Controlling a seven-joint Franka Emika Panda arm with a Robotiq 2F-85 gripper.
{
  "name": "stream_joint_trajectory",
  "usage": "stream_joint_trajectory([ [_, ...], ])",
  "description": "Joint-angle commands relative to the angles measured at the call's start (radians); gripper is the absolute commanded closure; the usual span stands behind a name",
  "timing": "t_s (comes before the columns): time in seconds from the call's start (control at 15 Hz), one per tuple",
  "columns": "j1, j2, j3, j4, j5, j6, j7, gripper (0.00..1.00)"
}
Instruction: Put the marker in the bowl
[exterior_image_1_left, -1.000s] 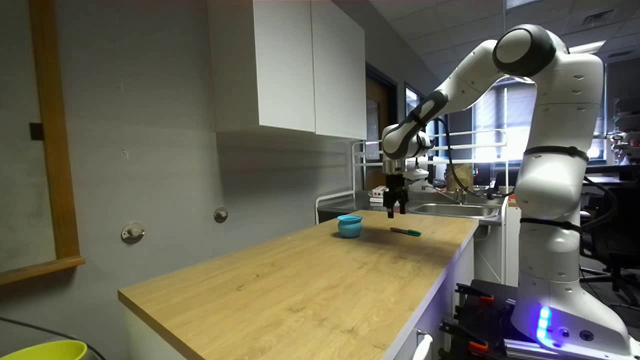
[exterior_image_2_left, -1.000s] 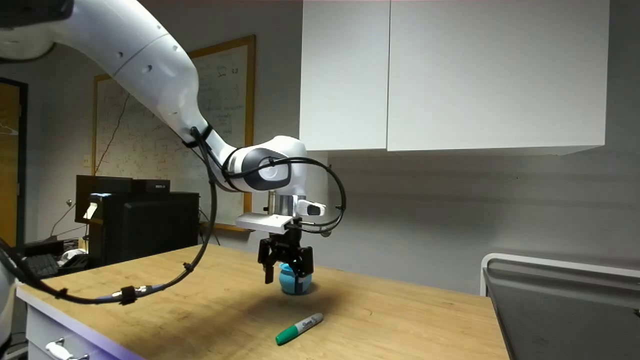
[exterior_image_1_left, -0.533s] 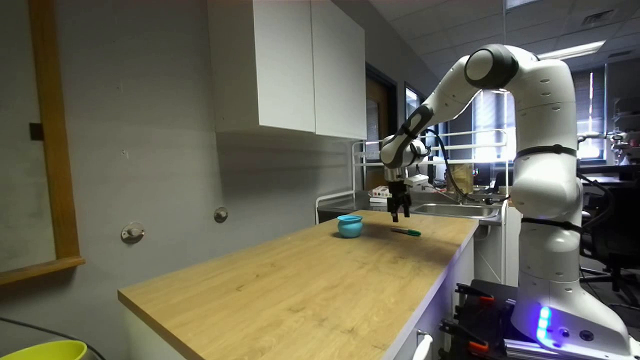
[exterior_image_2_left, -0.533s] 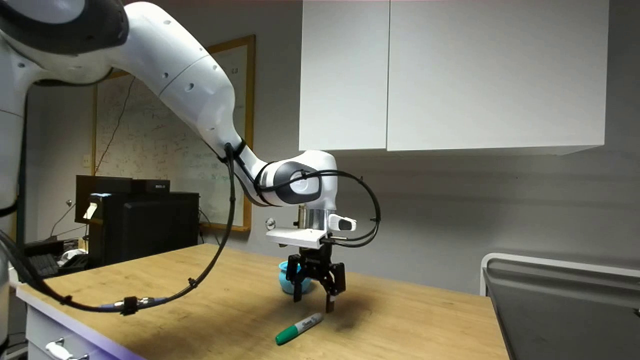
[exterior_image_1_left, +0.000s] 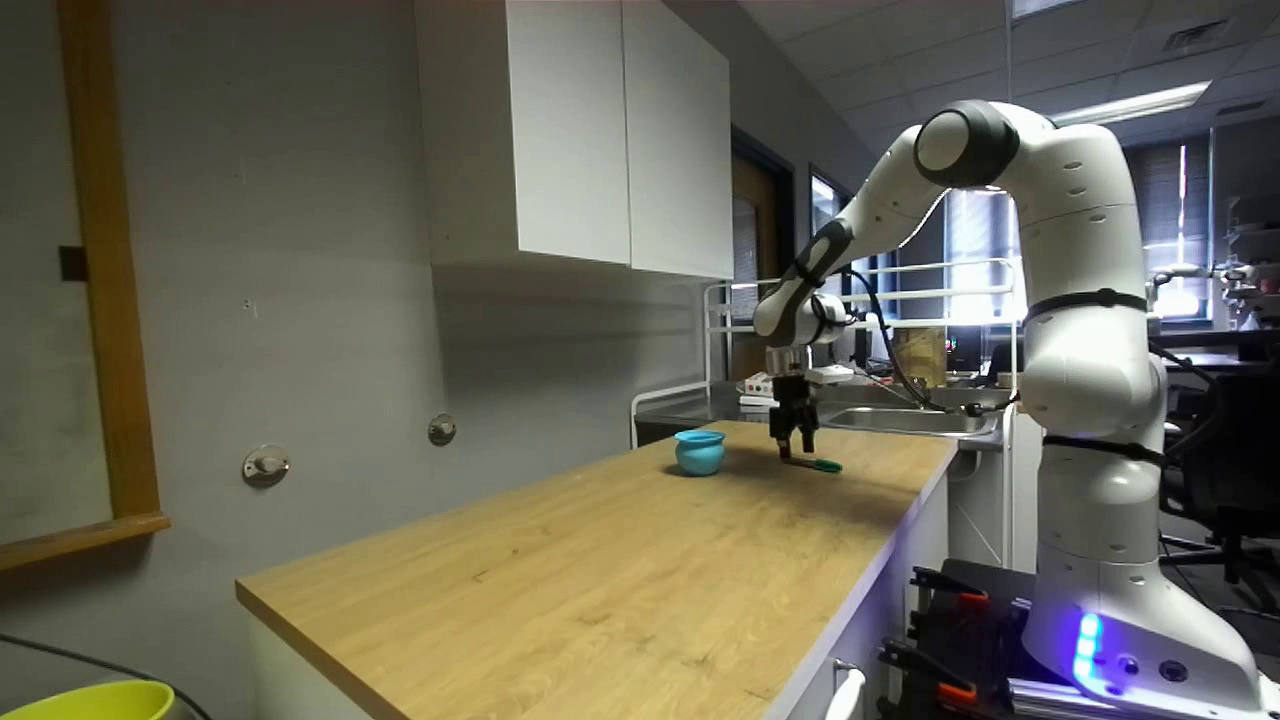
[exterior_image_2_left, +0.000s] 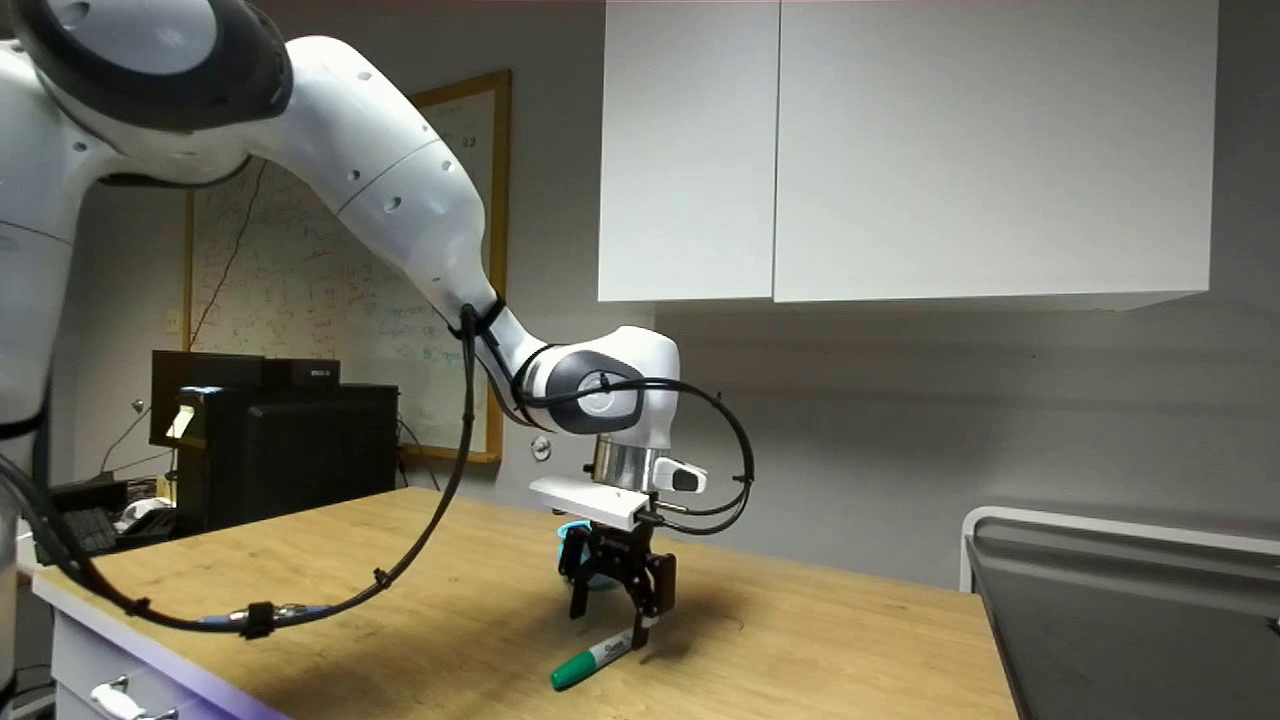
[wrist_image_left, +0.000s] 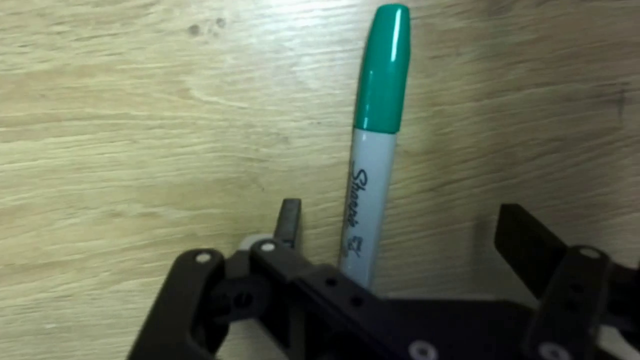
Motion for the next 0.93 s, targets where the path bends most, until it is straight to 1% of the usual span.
stream_joint_trajectory([
  [0.0,-0.006,0.012,0.019,0.001,0.047,0.003,-0.047,0.00],
  [0.47,-0.022,0.041,0.017,0.004,0.057,0.011,-0.077,0.00],
  [0.53,-0.024,0.043,0.018,0.000,0.060,0.015,-0.081,0.25],
  [0.6,-0.025,0.042,0.019,-0.005,0.057,0.022,-0.084,0.25],
  [0.67,-0.027,0.043,0.019,-0.007,0.056,0.023,-0.089,0.32],
  [0.87,-0.027,0.033,0.020,-0.015,0.046,0.027,-0.089,0.57],
])
